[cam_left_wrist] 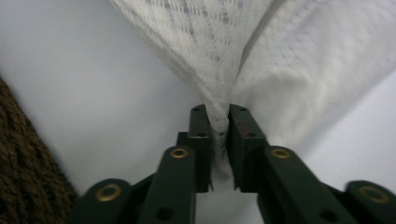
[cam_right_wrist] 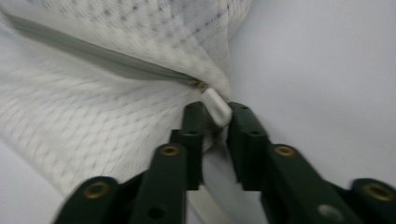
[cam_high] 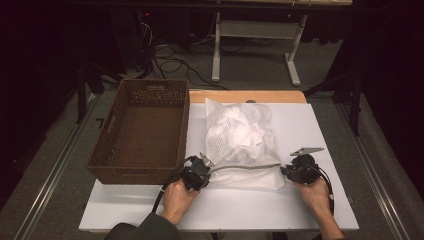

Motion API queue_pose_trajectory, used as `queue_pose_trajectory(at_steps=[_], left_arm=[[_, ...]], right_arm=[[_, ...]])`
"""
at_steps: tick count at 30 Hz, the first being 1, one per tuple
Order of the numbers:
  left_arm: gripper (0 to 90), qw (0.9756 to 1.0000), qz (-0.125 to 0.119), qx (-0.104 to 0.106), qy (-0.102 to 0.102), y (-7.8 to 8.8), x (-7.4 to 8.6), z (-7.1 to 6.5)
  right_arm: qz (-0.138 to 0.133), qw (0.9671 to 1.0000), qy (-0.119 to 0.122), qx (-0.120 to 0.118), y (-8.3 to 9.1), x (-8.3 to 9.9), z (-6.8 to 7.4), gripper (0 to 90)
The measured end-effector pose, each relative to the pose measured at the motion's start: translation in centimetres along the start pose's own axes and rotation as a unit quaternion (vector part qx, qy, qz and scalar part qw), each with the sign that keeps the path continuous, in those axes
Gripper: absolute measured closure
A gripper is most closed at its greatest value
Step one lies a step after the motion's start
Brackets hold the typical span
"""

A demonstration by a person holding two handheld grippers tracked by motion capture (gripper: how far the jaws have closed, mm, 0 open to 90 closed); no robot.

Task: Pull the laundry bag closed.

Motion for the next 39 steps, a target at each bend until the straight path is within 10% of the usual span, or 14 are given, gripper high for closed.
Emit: queue_pose_trajectory(at_steps=[18, 39], left_arm=[[51.9, 0.9988, -0.044, 0.015, 0.015, 1.5, -1.8, -0.7], [48.4, 0.9949, -0.081, 0.054, 0.028, 4.6, -2.9, -2.6]], right_arm=[[-0.039, 0.9992, 0.009, 0.002, 1.0, -1.0, 1.0, 53.4], [-0.090, 0.9929, -0.004, -0.078, 2.1, -2.1, 5.7, 55.7]])
Point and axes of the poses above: each handheld gripper's, and its own axes: y roughly backward along the jaws, x roughly out of its underside, z roughly to its left, the point moved 10 cm from there along -y, roughly forward along the jaws, and after that the axes turned 14 degrees about -z, right-handed, at the moved point
